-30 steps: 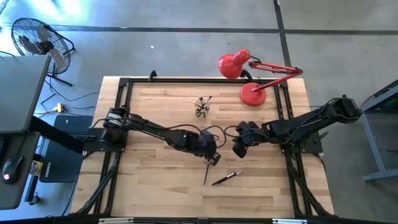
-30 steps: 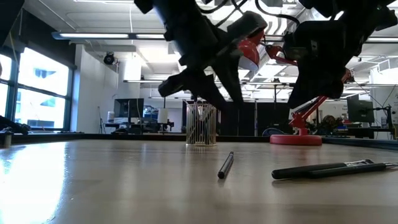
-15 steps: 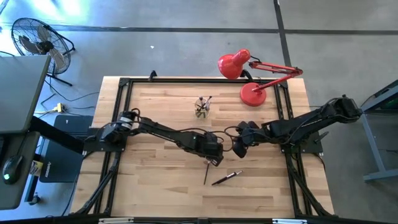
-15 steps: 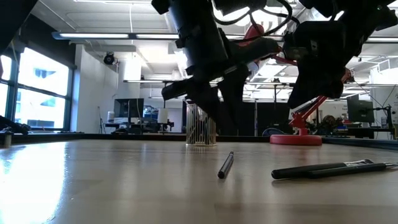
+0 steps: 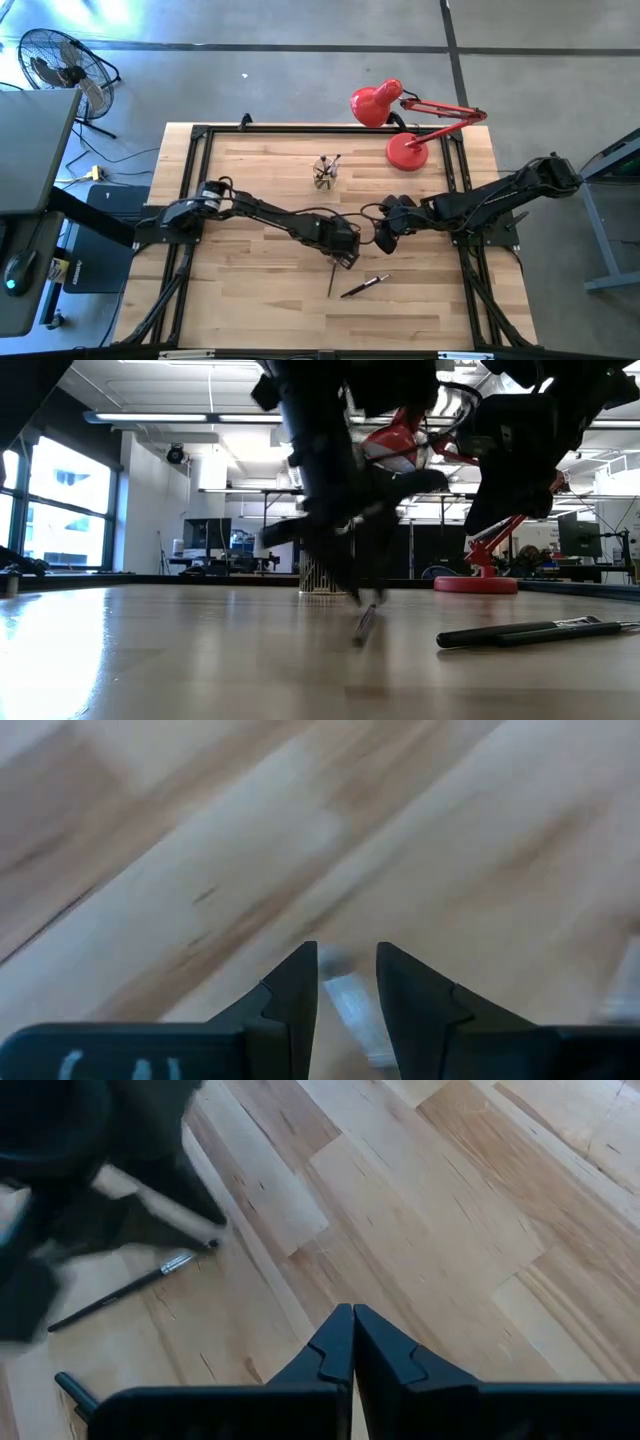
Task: Pick & Place Makeup Brushes
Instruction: Put the eyeshadow brush into the makeup brush holder
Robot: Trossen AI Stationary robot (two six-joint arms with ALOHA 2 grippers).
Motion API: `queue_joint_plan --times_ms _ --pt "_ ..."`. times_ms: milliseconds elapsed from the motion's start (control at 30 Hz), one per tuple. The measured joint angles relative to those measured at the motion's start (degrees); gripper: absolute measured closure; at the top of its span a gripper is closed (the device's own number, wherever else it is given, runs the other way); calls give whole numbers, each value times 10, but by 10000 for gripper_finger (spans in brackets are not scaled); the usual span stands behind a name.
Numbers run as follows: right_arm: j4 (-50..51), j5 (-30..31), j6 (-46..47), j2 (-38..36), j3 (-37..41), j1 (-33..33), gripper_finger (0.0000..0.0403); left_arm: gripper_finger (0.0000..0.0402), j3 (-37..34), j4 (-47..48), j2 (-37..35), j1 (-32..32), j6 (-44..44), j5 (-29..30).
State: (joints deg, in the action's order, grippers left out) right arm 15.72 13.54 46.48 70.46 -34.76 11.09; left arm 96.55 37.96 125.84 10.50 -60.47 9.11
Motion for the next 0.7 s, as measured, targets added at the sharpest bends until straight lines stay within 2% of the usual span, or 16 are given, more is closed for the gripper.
queue_joint_plan --times_ms 167,333,700 --pt "-1 -2 0 0 0 2 397 300 -1 0 -1 0 -1 -5" --pt "-1 -2 0 0 0 2 397 300 -2 -2 0 0 -1 19" --pt "-1 7 -2 0 0 2 399 300 -2 -50 0 0 -1 -8"
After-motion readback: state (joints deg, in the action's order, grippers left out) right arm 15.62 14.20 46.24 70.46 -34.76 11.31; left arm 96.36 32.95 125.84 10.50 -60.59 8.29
